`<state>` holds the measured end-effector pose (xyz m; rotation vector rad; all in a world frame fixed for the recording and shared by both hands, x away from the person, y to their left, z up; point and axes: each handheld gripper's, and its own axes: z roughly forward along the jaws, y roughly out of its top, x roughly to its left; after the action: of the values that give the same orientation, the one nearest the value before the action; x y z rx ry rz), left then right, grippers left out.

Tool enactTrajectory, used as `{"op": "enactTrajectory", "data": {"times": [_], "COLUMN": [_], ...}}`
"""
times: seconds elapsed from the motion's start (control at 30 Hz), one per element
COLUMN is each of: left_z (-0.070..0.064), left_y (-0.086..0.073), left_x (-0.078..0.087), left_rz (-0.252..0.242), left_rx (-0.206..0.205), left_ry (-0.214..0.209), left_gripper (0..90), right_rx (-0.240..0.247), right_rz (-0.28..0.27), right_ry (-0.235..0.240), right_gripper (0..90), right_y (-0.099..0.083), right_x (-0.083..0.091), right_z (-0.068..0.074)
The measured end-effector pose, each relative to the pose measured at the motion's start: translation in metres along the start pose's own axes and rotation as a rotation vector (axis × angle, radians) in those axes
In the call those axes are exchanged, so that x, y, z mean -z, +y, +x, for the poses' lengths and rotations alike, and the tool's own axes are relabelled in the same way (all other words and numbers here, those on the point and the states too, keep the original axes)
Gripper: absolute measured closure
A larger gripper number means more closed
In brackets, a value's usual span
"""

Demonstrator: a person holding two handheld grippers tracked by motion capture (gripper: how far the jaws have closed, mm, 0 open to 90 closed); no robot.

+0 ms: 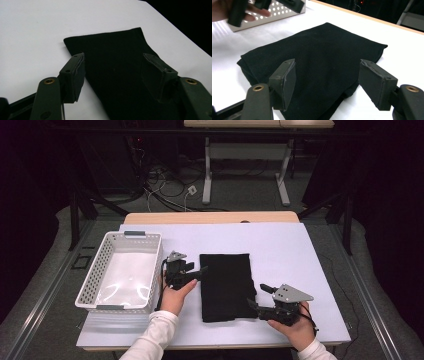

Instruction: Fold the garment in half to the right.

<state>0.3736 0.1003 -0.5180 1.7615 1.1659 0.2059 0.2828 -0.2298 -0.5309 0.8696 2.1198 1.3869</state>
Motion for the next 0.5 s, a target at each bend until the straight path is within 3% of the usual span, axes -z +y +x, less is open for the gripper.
{"op": "enactTrajectory", "data": {"times": [0.2, 0.5], "left_z": [-0.006, -0.015], "left_y": [-0.017, -0.036], "left_x": [0.013, 0.022], "left_rz": [0.005, 0.019], "left_rx": [0.033, 0.020], "left_ry": [-0.040, -0.053], "left_gripper": [32.5, 23.0], "right_rx": [0.002, -0.001], "right_rz": [-0.012, -0.007], "right_ry": [-0.010, -0.014], "right_gripper": [28.2, 19.9], "right_y": [0.000, -0.002], "right_x": [0.001, 0.002], "right_z": [0.002, 0.005]}}
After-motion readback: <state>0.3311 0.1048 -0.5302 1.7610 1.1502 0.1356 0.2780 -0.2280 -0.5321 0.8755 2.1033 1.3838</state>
